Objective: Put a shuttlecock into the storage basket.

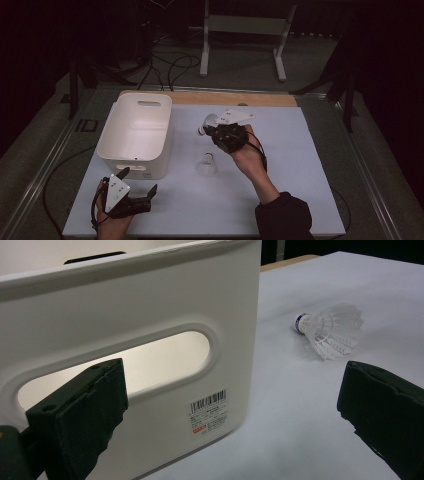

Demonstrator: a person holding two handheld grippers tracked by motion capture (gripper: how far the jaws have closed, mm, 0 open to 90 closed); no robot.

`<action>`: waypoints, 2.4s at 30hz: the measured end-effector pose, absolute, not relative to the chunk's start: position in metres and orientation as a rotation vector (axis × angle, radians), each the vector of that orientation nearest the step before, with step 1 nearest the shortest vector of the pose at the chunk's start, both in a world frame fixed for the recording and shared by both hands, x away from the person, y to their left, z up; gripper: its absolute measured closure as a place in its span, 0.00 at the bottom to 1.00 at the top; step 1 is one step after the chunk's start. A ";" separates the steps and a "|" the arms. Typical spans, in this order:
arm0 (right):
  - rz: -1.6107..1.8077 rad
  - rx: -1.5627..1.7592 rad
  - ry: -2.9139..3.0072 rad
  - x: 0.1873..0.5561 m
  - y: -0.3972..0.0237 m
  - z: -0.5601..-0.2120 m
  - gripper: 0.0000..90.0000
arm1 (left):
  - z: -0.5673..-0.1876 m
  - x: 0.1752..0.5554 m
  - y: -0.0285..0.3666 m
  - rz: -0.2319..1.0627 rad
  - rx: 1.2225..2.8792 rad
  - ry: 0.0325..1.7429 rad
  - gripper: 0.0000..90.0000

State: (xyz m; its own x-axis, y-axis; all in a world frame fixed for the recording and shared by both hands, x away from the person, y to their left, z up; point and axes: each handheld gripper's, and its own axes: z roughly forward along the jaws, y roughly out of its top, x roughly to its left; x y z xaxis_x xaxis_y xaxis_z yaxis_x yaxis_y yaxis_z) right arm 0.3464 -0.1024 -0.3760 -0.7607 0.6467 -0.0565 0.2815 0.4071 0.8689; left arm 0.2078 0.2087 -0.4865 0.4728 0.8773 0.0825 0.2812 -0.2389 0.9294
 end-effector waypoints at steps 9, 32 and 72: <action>1.312 0.789 2.281 0.347 -0.098 -0.373 0.99 | -0.486 0.208 0.209 0.783 1.763 0.987 0.00; 1.335 0.772 2.272 0.348 -0.086 -0.365 0.99 | -0.487 0.208 0.209 0.783 1.762 0.986 0.01; 1.391 0.773 2.265 0.350 -0.068 -0.356 0.99 | -0.486 0.208 0.209 0.783 1.761 0.986 0.01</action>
